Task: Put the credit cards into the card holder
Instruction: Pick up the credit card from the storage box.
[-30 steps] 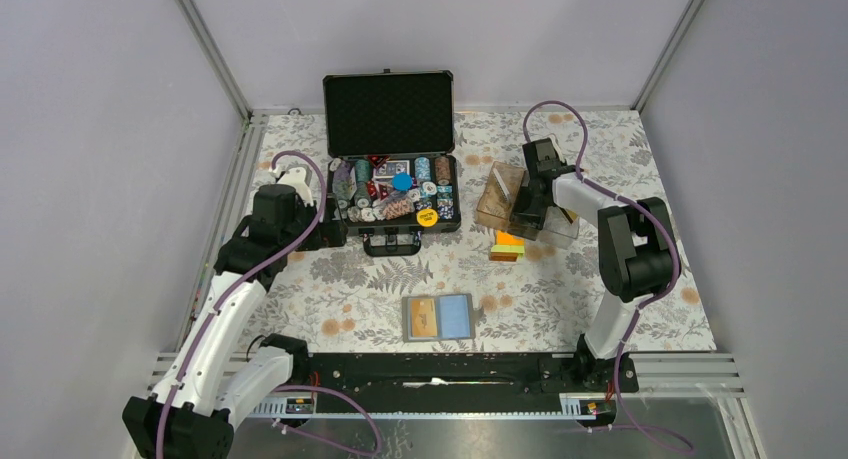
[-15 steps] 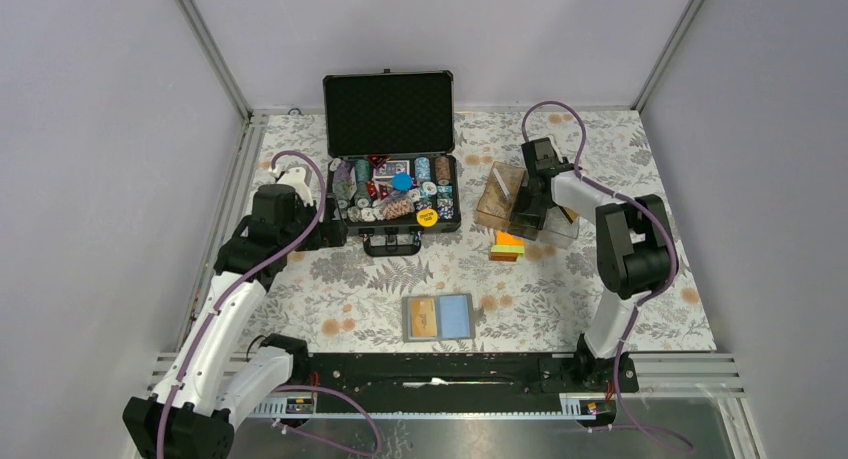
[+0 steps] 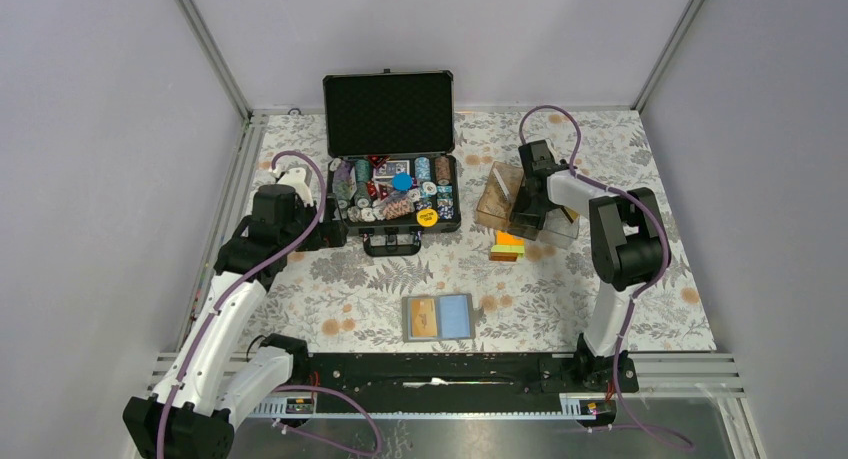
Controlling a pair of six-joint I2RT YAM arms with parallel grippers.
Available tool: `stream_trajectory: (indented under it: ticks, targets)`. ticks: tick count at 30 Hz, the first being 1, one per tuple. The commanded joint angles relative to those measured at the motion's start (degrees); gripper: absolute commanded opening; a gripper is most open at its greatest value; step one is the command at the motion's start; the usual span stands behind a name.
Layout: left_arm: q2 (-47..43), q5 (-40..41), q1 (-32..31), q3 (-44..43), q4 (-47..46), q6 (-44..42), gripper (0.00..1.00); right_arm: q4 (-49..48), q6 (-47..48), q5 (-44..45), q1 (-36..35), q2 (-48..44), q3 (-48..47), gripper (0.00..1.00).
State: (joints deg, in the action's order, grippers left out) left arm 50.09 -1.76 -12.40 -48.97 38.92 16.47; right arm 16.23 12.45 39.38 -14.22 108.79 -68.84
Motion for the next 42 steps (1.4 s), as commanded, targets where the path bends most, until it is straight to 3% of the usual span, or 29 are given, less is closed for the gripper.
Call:
stream_trajectory:
  ticks: [1, 16, 32, 42]
  targets:
    - [-0.2, -0.8, 0.3, 0.5, -2.4, -0.6, 0.99, -0.1, 0.5, 3.9, 0.5, 0.4, -2.3, 0.45]
    - [-0.1, -1.0, 0.4, 0.5, -2.4, -0.6, 0.99, -0.8, 0.6, 6.1, 0.5, -2.5, -1.6, 0.34]
    - [0.2, -1.6, 0.4, 0.5, -2.4, -0.6, 0.99, 0.2, 0.3, 6.8, 0.2, -3.7, -2.1, 0.35]
    - [0.4, -1.9, 0.4, 0.5, -2.4, -0.6, 0.99, 2.0, -0.4, 6.6, -0.7, -4.4, -2.7, 0.27]
